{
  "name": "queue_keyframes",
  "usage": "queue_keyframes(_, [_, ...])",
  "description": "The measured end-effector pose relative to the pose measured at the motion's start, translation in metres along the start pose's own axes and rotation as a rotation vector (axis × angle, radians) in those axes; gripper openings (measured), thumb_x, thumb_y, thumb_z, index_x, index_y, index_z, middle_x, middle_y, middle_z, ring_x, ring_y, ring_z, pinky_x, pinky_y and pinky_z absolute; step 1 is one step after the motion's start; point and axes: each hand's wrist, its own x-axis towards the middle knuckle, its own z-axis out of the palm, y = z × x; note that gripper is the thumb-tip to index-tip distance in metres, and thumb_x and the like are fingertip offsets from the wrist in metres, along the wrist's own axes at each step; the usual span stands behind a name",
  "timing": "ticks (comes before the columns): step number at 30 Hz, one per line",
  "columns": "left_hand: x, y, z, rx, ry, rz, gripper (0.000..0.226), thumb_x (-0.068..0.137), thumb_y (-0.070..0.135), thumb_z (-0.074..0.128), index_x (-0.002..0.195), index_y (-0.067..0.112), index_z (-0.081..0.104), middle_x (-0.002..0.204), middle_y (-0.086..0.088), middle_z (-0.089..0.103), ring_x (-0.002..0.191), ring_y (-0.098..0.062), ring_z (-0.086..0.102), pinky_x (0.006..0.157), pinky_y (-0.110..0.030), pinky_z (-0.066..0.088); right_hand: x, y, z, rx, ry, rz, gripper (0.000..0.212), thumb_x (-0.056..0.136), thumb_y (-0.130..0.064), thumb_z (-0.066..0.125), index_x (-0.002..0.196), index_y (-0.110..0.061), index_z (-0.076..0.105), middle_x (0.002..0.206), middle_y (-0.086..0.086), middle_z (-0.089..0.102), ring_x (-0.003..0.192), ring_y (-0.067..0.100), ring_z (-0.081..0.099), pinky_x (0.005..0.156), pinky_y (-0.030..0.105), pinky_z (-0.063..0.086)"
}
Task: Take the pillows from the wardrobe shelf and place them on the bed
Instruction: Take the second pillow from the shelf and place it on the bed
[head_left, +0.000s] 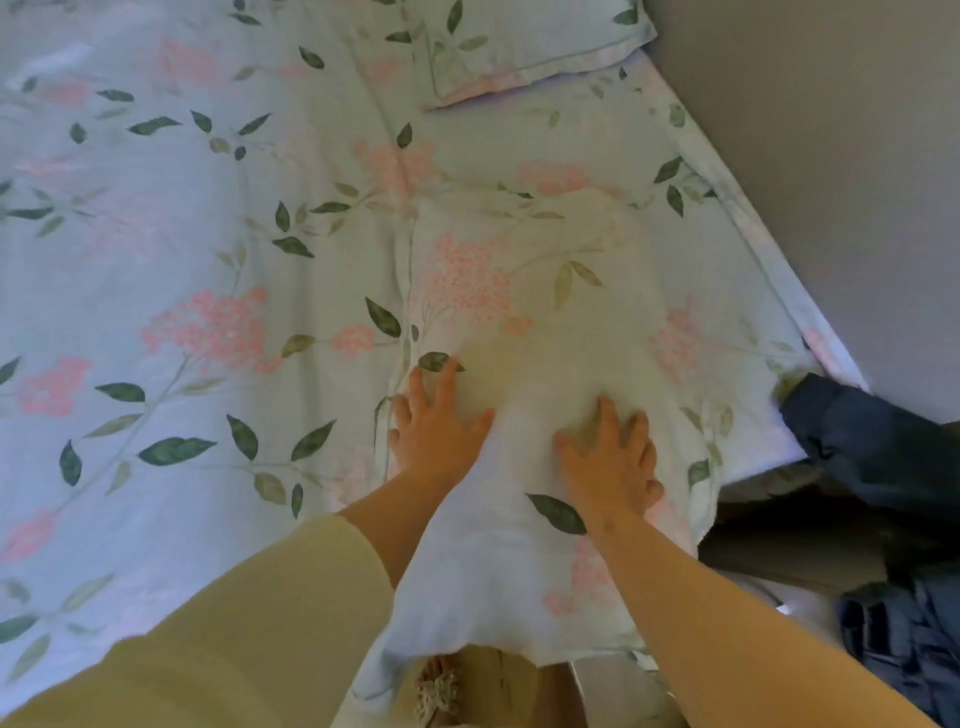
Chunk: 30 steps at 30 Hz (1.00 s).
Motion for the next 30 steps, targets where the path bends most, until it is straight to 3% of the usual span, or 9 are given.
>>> queue_keyframes(4, [0.02,0.005,0.013,-0.028,-0.101,-0.075,0.075,0.085,0.063,0.042,0.143,0.049,-0.004,0.159,-0.005,-0.009,0.144,-0.036,0.004,0.11,-0.057,0.021,0.014,-0.005,0.019,0.074,-0.102,0.013,0.086,0.081,-0.063,0.05,0.146,-0.039,-0.001,0.159,0.005,-0.004,0.145,0.034,0.004,0.114,0.057,0.014])
queue_keyframes(8, [0.038,0.003,0.02,0.074,-0.014,-0.04,0.09,0.082,0.065,0.047,0.145,0.041,-0.013,0.158,-0.004,-0.015,0.145,-0.036,-0.001,0.111,-0.057,0.019,0.035,-0.009,0.027,0.216,0.006,0.043,0.098,0.077,-0.059,0.059,0.147,-0.036,-0.005,0.159,0.007,0.004,0.144,0.034,0.009,0.113,0.056,0.018])
queue_keyframes(11, [0.051,0.005,0.026,0.098,0.084,0.02,0.094,0.081,0.064,0.049,0.145,0.039,-0.014,0.158,-0.003,-0.016,0.145,-0.036,-0.003,0.112,-0.058,0.016,0.051,-0.018,0.028,0.213,0.081,0.164,0.097,0.075,-0.066,0.055,0.146,-0.04,-0.006,0.158,0.006,0.001,0.142,0.034,0.012,0.108,0.059,0.021])
queue_keyframes(14, [0.063,0.011,0.031,0.049,0.023,-0.021,0.089,0.082,0.064,0.047,0.145,0.042,-0.012,0.158,-0.001,-0.011,0.145,-0.034,0.002,0.111,-0.056,0.022,0.064,-0.019,0.031,0.135,0.088,0.165,0.088,0.075,-0.068,0.052,0.145,-0.041,0.004,0.157,0.009,0.004,0.137,0.037,0.019,0.105,0.058,0.024])
queue_keyframes(17, [0.074,0.016,0.035,0.049,-0.033,-0.072,0.077,0.084,0.062,0.046,0.145,0.045,0.001,0.156,-0.004,0.005,0.14,-0.036,0.018,0.107,-0.056,0.03,0.074,-0.019,0.036,0.099,0.093,0.135,0.078,0.078,-0.065,0.051,0.142,-0.034,0.019,0.152,0.013,0.014,0.13,0.038,0.026,0.102,0.055,0.027])
queue_keyframes(21, [0.086,0.019,0.036,0.147,0.028,-0.069,0.046,0.091,0.051,0.043,0.132,0.031,0.035,0.141,-0.01,0.029,0.125,-0.038,0.034,0.097,-0.052,0.036,0.083,-0.017,0.043,0.07,0.106,0.121,0.071,0.081,-0.059,0.053,0.138,-0.028,0.028,0.144,0.016,0.025,0.126,0.037,0.031,0.099,0.052,0.032])
queue_keyframes(30, [0.088,0.033,0.025,0.264,0.077,0.068,0.035,0.095,0.035,0.043,0.119,0.012,0.051,0.124,-0.014,0.048,0.116,-0.034,0.046,0.088,-0.042,0.045,0.103,-0.002,0.019,0.121,-0.053,-0.103,0.044,0.094,-0.042,0.043,0.124,-0.011,0.04,0.119,0.022,0.048,0.097,0.039,0.056,0.071,0.039,0.043])
